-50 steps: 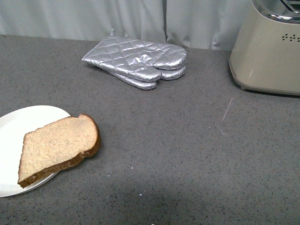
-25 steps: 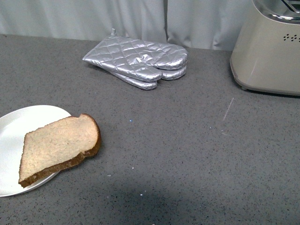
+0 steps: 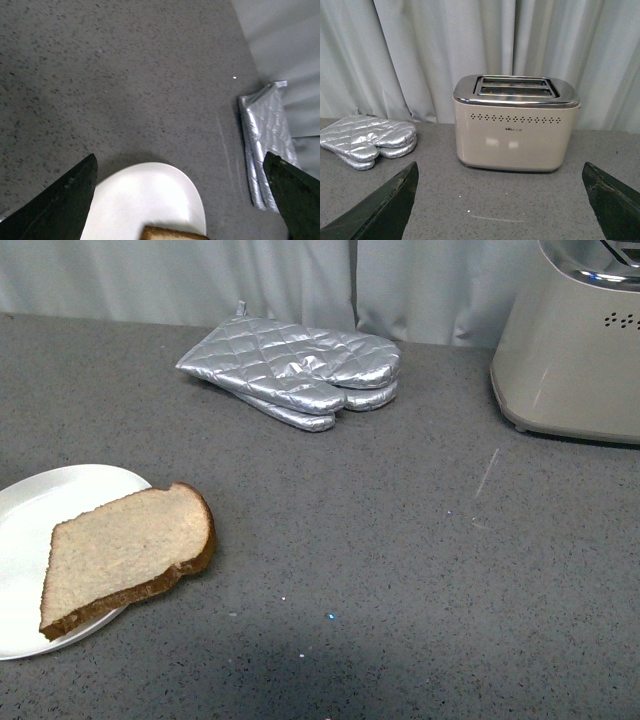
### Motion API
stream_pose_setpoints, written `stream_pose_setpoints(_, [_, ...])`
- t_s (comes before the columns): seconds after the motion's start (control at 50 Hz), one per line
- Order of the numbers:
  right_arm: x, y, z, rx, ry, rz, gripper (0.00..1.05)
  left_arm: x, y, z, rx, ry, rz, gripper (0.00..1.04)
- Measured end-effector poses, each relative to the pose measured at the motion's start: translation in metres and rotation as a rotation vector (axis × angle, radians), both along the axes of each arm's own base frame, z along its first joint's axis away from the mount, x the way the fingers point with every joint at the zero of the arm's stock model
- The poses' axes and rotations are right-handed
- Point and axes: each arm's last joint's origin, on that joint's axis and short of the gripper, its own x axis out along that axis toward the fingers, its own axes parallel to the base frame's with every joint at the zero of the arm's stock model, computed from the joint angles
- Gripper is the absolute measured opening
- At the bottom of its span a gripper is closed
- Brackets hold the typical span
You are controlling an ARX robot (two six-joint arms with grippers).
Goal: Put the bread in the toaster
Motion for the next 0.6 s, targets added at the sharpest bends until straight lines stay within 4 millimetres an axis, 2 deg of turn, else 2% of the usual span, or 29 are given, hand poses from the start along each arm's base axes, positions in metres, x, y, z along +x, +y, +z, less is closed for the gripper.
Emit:
stream_pose_setpoints(0.24, [0.000, 0.000, 0.000, 0.000, 0.000, 0.000, 0.95, 0.007, 0.011, -0.025, 0.073, 0.140, -0.006, 0.98])
stream_pose_setpoints(0.6, [0.000, 0.000, 0.000, 0.000, 0.000, 0.000, 0.95, 0.015, 0.025, -0.044, 0.175, 0.222, 0.033, 0.98])
